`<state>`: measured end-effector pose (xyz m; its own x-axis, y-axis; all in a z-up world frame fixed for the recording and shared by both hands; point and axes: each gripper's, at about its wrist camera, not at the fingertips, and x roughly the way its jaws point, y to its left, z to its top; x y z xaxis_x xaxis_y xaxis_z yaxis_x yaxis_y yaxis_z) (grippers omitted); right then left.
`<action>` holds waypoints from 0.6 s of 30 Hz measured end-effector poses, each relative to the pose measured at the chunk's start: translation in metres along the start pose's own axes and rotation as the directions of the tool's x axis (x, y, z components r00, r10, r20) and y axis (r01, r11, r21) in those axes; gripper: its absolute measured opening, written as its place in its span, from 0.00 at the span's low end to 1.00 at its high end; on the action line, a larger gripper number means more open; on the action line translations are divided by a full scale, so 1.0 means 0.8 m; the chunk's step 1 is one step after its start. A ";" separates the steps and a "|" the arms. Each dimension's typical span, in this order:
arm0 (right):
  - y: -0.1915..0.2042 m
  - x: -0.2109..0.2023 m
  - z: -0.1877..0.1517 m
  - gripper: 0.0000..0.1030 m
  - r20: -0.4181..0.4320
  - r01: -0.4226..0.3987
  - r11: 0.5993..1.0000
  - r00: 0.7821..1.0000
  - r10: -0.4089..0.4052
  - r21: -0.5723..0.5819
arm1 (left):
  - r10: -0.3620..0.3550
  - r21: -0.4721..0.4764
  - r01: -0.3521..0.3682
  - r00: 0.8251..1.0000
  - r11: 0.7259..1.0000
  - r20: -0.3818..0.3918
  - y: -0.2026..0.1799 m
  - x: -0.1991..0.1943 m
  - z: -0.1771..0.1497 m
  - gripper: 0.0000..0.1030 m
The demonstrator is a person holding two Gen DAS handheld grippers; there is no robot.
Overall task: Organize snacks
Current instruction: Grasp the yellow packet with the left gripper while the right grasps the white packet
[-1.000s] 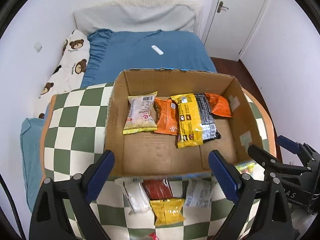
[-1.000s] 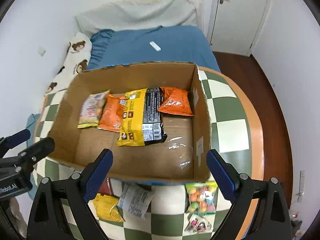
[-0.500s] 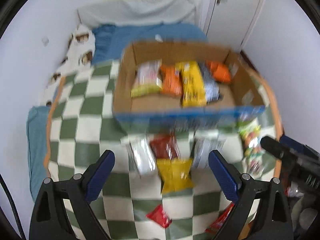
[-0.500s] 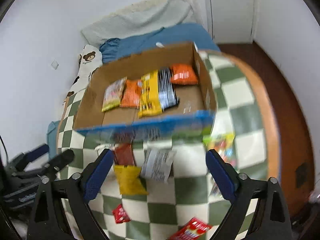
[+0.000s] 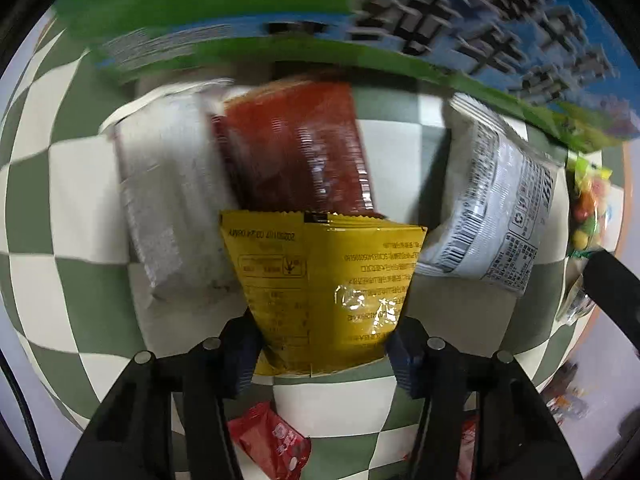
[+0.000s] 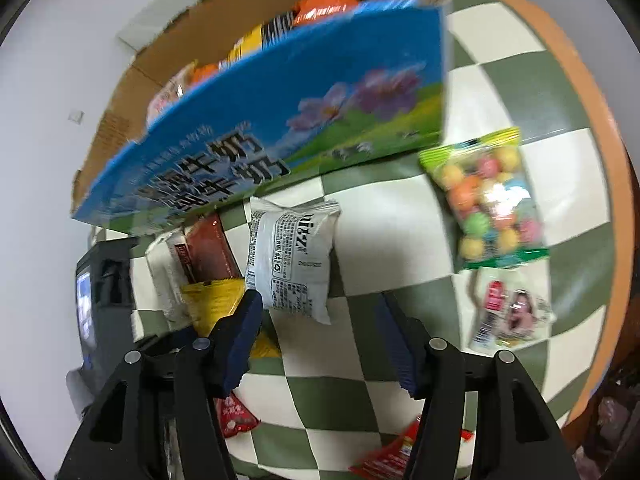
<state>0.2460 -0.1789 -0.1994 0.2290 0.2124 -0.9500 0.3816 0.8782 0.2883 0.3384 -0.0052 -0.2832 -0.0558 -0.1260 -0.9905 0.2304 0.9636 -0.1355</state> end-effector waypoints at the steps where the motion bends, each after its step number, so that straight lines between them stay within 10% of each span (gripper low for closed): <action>1: 0.005 0.008 0.001 0.61 -0.001 0.010 1.000 1.000 -0.010 0.000 | 0.010 -0.006 -0.010 1.000 1.000 0.011 0.006 -0.004 -0.004 0.50; 10: 0.070 0.081 0.020 0.60 0.014 0.161 0.980 0.987 -0.160 -0.115 | 0.027 -0.068 -0.026 1.000 0.997 0.004 0.041 0.000 -0.025 0.50; 18: 0.050 0.073 -0.064 0.52 -0.104 0.141 0.928 0.977 -0.187 -0.345 | 0.008 -0.026 -0.009 0.999 1.000 -0.035 0.027 0.002 -0.052 0.50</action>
<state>0.2291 -0.1094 -0.2492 0.0592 0.0874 -0.9944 0.0775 0.9927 0.0919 0.3029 0.0254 -0.2865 -0.0881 -0.1102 -0.9900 0.2054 0.9705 -0.1264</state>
